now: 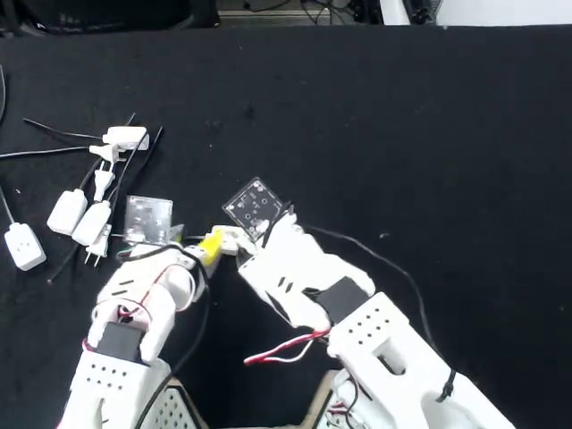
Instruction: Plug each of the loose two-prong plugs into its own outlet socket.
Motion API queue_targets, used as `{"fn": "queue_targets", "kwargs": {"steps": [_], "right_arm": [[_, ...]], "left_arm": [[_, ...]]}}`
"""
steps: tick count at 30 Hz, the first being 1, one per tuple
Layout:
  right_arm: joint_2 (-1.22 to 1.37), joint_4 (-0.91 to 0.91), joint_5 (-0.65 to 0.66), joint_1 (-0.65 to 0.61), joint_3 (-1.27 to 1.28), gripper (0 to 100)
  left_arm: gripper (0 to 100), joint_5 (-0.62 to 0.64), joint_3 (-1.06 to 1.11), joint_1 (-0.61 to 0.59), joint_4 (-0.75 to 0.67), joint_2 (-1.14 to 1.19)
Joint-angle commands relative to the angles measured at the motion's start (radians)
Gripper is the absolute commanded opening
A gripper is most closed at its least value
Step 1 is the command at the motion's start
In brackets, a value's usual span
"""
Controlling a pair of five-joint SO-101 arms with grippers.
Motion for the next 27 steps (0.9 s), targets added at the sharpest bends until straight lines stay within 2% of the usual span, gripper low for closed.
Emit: {"fn": "queue_targets", "kwargs": {"steps": [1,4,9,16,22,27], "right_arm": [[-0.027,0.077,-0.002,0.035,-0.047,1.0],[0.058,0.110,-0.002,0.035,-0.104,1.0],[0.286,0.120,-0.002,0.034,-0.211,1.0],[0.387,0.120,-0.003,0.029,-0.249,1.0],[0.415,0.097,-0.002,0.029,-0.254,1.0],[0.452,0.049,-0.002,0.035,-0.255,1.0]], "left_arm": [[22,0.005,-0.074,-0.163,-0.006,-0.003],[22,0.100,-0.110,-0.266,0.009,0.011],[22,0.048,-0.174,-0.225,0.017,0.166],[22,0.044,-0.332,-0.220,-0.098,0.611],[22,0.080,-0.444,-0.216,-0.298,0.982],[22,0.123,-0.576,-0.214,-0.305,1.215]]}}
